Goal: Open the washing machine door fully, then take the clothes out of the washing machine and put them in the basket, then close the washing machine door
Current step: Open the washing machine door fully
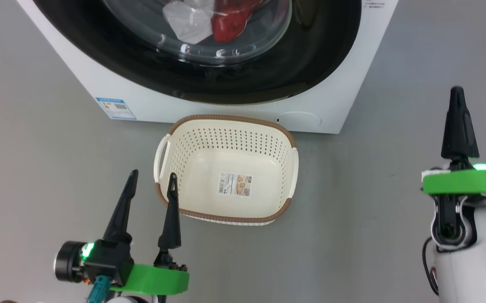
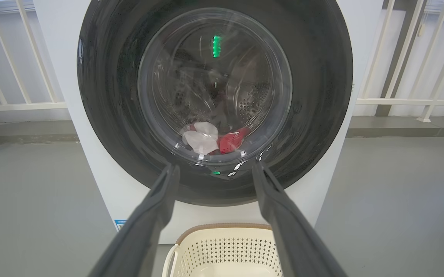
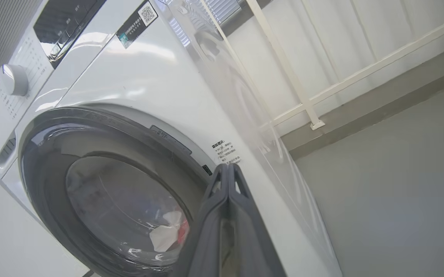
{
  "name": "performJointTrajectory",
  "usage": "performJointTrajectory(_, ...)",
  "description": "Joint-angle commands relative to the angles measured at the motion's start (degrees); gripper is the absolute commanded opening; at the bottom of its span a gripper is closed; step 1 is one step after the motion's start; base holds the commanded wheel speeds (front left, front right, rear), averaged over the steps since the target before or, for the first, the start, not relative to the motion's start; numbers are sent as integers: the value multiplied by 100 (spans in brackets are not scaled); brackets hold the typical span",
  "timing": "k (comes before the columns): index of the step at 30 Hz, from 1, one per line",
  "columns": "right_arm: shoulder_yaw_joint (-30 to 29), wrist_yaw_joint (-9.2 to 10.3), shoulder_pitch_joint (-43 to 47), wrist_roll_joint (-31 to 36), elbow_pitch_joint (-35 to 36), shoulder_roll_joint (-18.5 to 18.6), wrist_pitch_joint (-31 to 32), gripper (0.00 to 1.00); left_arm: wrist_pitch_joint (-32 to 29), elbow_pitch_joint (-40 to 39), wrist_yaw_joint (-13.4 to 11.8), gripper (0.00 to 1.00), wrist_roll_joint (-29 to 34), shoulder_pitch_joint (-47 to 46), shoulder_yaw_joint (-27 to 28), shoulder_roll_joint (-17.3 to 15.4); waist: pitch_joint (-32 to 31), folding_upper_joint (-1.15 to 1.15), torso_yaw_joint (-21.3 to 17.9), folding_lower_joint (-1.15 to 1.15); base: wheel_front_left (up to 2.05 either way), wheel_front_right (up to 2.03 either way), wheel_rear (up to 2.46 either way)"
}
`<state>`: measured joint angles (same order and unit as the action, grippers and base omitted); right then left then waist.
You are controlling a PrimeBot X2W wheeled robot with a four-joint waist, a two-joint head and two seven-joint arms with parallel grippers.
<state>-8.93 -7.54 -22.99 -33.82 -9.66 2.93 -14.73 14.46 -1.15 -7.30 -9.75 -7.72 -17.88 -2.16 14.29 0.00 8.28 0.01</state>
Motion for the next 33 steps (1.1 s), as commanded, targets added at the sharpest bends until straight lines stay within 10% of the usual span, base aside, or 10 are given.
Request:
performJointTrajectory(1,213,5,-346,-362,21,-5,31,0,54,-177,-19,100,-21,-208,148,-72,149,0,72,0,0,0,0)
performJointTrajectory(33,622,5,-3458,-3925,-2132,1017,2344,0,54,-315,-63,100,-152,-663,-201,-72,1020,0,551,0,0,0,0)
